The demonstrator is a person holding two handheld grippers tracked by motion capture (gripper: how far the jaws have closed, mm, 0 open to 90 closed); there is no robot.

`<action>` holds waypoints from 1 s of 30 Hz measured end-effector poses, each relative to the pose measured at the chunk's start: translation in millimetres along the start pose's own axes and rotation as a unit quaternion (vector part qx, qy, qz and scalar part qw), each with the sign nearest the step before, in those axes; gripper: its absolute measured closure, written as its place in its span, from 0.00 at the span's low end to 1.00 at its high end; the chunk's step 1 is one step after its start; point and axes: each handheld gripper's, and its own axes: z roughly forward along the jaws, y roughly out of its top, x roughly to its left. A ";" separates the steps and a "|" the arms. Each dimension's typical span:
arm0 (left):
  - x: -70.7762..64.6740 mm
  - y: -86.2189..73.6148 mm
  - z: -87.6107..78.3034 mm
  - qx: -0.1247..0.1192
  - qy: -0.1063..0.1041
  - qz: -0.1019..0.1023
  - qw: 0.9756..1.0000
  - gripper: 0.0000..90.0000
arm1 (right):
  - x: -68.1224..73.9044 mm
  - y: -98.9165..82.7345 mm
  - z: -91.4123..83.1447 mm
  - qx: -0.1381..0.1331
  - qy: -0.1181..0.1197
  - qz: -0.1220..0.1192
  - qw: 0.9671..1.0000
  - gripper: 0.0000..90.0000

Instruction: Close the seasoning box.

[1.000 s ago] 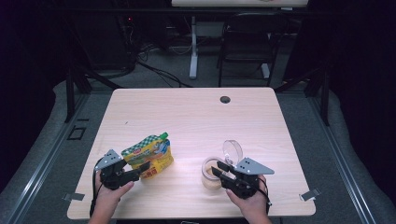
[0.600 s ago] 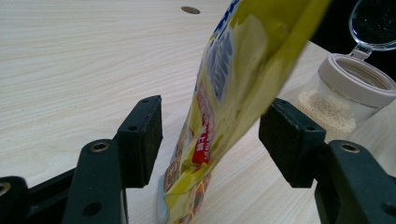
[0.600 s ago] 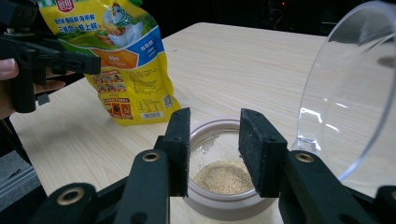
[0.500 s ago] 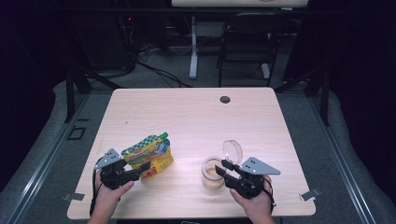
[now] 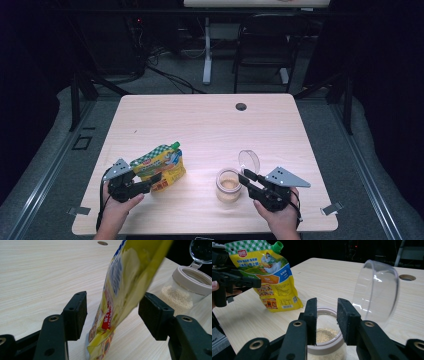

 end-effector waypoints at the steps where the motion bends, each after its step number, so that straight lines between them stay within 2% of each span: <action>1: 0.0 0.3 -0.2 -0.001 0.000 -0.002 1.000 0.45 | -0.4 0.5 -1.7 0.002 -0.001 0.000 1.000 0.79; 4: -0.1 0.8 -0.7 -0.004 -0.001 -0.006 1.000 0.45 | -0.1 2.2 -5.9 -0.007 0.004 0.006 1.000 0.79; 8: 0.6 1.8 0.5 -0.010 -0.003 -0.011 1.000 0.45 | -1.3 3.7 -13.1 -0.011 -0.006 0.003 1.000 0.79; 13: 0.3 2.8 2.2 -0.017 -0.010 -0.015 1.000 0.45 | -8.4 4.4 -20.5 -0.019 -0.014 0.016 1.000 0.82; 19: 1.0 3.1 3.9 -0.017 -0.011 -0.019 1.000 0.45 | -11.7 5.8 -27.3 -0.025 -0.025 0.017 0.999 0.84; 23: -0.4 3.8 4.9 -0.015 -0.008 -0.013 1.000 0.45 | -15.7 7.0 -33.9 -0.030 -0.035 0.022 0.999 0.87; 30: -0.1 3.6 3.6 -0.009 -0.007 -0.007 1.000 0.47 | -29.2 6.6 -42.0 -0.041 -0.049 0.044 0.997 0.91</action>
